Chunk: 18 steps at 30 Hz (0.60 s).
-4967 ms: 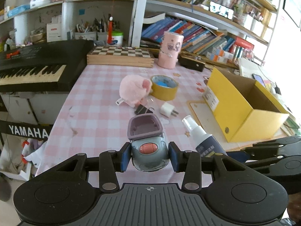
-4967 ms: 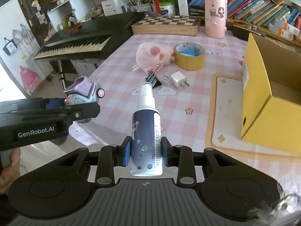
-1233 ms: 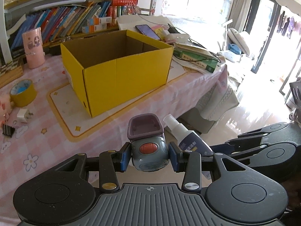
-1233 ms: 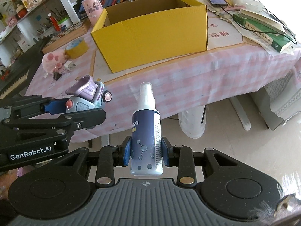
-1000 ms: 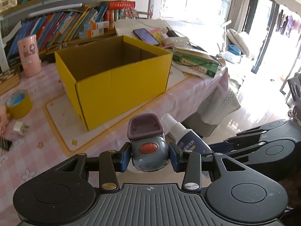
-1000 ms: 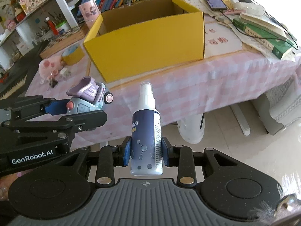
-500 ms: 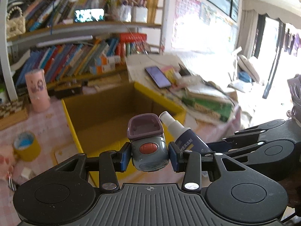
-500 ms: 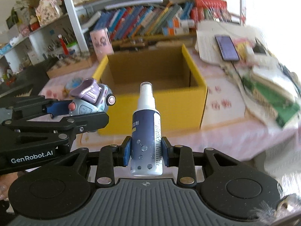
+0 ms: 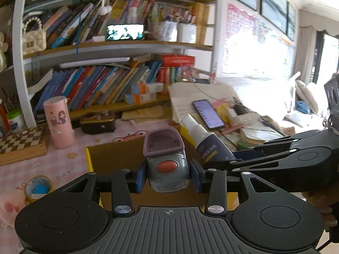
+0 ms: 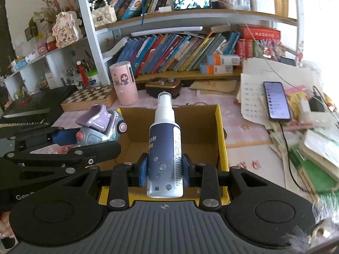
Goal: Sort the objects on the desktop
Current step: 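Lower both into the box, opening the left and right grippers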
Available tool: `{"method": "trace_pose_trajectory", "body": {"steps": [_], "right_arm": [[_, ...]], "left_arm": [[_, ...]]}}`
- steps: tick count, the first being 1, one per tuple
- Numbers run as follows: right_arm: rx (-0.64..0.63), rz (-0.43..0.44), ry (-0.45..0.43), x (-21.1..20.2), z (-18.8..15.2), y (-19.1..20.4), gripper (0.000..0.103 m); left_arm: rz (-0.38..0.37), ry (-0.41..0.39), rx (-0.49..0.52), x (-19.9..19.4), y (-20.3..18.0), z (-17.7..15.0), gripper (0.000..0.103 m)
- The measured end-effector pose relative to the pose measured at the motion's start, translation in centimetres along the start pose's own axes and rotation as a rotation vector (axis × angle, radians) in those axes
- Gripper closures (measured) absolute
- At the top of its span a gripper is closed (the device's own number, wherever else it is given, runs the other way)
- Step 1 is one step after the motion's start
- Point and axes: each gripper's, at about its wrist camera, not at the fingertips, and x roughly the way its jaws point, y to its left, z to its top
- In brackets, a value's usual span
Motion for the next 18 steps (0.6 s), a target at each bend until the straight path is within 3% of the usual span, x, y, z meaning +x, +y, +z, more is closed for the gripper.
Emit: {"method": "trace_pose_trajectory", "body": {"steps": [6, 16, 18], "right_arm": [[-0.053, 0.025, 0.07, 5.0, 1.8, -1.9, 0.073], [-0.191, 0.046, 0.277, 14.0, 3.2, -3.6, 0.073], [-0.268, 0.028, 0.293, 15.0, 3.6, -3.3, 0.073]], "left_arm": [[0.087, 0.081, -0.007, 4.5, 0.8, -0.2, 0.062], [0.158, 0.248, 0.001, 11.3, 2.4, -0.5, 0.062], [0.161, 0.28, 0.022, 12.2, 2.3, -0.5, 0.062]]}}
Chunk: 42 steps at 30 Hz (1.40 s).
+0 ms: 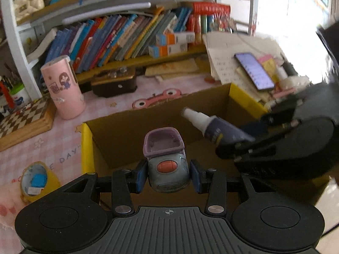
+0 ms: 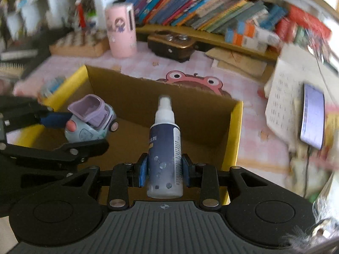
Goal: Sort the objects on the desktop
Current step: 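Lower both into the box, opening the left and right grippers, then withdraw both open grippers from the box back over the table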
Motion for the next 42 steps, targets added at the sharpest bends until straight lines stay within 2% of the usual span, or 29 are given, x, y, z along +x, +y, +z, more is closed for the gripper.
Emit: {"method": "trace_pose_trajectory", "body": {"steps": [5, 7, 10, 17, 20, 25, 32, 38, 42], "right_arm": [[-0.136, 0.009, 0.076, 1.9, 1.4, 0.6, 0.073], [-0.19, 0.009, 0.102, 2.7, 1.6, 1.1, 0.073], [-0.265, 0.0, 0.135, 3.7, 1.8, 1.9, 0.073], [-0.254, -0.008, 0.144, 4.2, 1.5, 1.4, 0.073], [-0.218, -0.004, 0.092, 3.2, 1.7, 1.0, 0.067], [-0.156, 0.006, -0.011, 0.0, 1.9, 0.3, 0.066], [-0.004, 0.021, -0.207, -6.0, 0.8, -0.7, 0.064], [0.095, -0.052, -0.343, -9.8, -1.4, -0.7, 0.061], [0.161, -0.101, -0.399, -11.7, -3.8, -0.6, 0.058]], "left_arm": [[0.015, 0.05, 0.056, 1.1, -0.7, -0.4, 0.062], [0.021, 0.063, 0.063, 1.3, -0.8, -0.4, 0.072], [0.03, 0.075, 0.065, 1.4, -0.8, -0.4, 0.072], [0.031, 0.057, 0.051, 1.1, -0.7, -0.2, 0.068], [0.031, 0.026, 0.045, 0.2, -0.7, -0.1, 0.065], [0.044, -0.054, 0.009, -2.4, -0.3, 0.0, 0.06], [0.074, -0.182, -0.087, -7.0, 0.7, -0.4, 0.052], [0.142, -0.255, -0.127, -10.3, 1.2, -2.0, 0.035], [0.188, -0.279, -0.168, -12.0, 1.9, -3.6, 0.03]]}}
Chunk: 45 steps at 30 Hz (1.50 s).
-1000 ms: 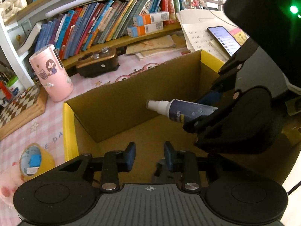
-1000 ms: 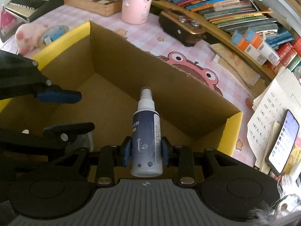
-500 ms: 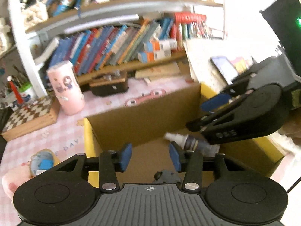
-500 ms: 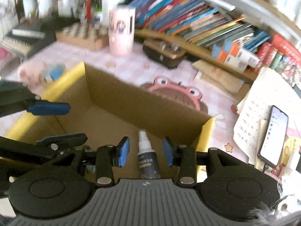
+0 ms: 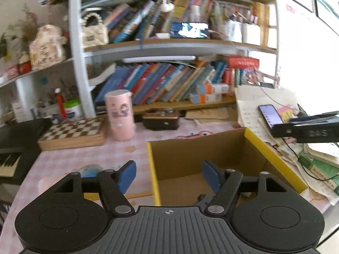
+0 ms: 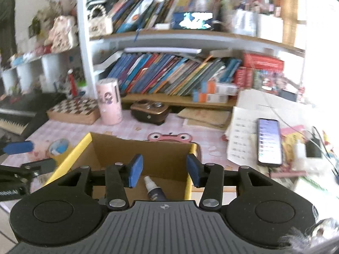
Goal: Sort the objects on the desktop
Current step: 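Withdraw both open grippers from the box back over the table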
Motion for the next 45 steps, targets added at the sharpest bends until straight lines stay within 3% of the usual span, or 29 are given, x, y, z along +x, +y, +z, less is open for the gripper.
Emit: {"method": "trace_pose_trajectory", "body": {"steps": [11, 27, 45], "right_arm": [[0.089, -0.07, 0.027, -3.7, -4.5, 2.7, 0.058], [0.141, -0.163, 0.09, -7.2, -10.8, 10.4, 0.058], [0.169, -0.132, 0.182, -10.0, -16.6, 20.8, 0.057]], "left_arm": [[0.002, -0.011, -0.039, -3.3, 2.3, -3.4, 0.028], [-0.066, 0.066, 0.008, -6.5, 5.8, -9.3, 0.028], [-0.122, 0.15, 0.079, -11.6, 10.5, -14.4, 0.028]]}}
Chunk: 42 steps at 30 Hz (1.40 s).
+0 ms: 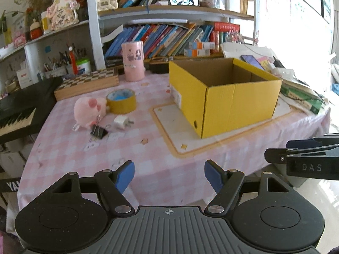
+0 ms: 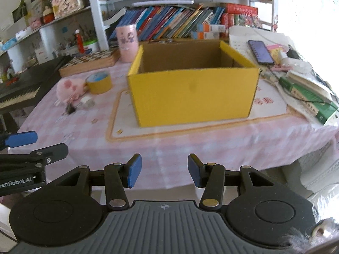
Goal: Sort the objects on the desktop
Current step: 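Withdraw both open grippers from the box back over the table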
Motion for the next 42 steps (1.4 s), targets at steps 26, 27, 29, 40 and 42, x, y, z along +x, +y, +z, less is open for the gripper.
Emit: {"method": "trace_pose_trajectory", "body": {"steps": [26, 27, 29, 40, 42], "right_arm": [[-0.161, 0.157, 0.046, 0.4, -1.7, 9.5, 0.054], [-0.166, 0.16, 0.042, 0.4, -1.7, 9.8, 0.054], [-0.168, 0.17, 0.024, 0.3, -1.4, 10.4, 0.054], [-0.167, 0.179, -0.007, 0.2, -0.5, 11.5, 0.053], [-0.167, 0.178, -0.01, 0.2, -0.5, 11.6, 0.053]], "left_arm": [[0.105, 0.028, -0.096, -3.8, 6.4, -4.1, 0.028], [0.111, 0.025, -0.096, -3.8, 6.5, -4.1, 0.028], [0.128, 0.015, -0.092, -4.0, 6.7, -4.0, 0.028], [0.154, -0.024, -0.114, -4.3, 8.0, -3.7, 0.028], [0.151, -0.028, -0.116, -4.3, 8.1, -3.7, 0.027]]}}
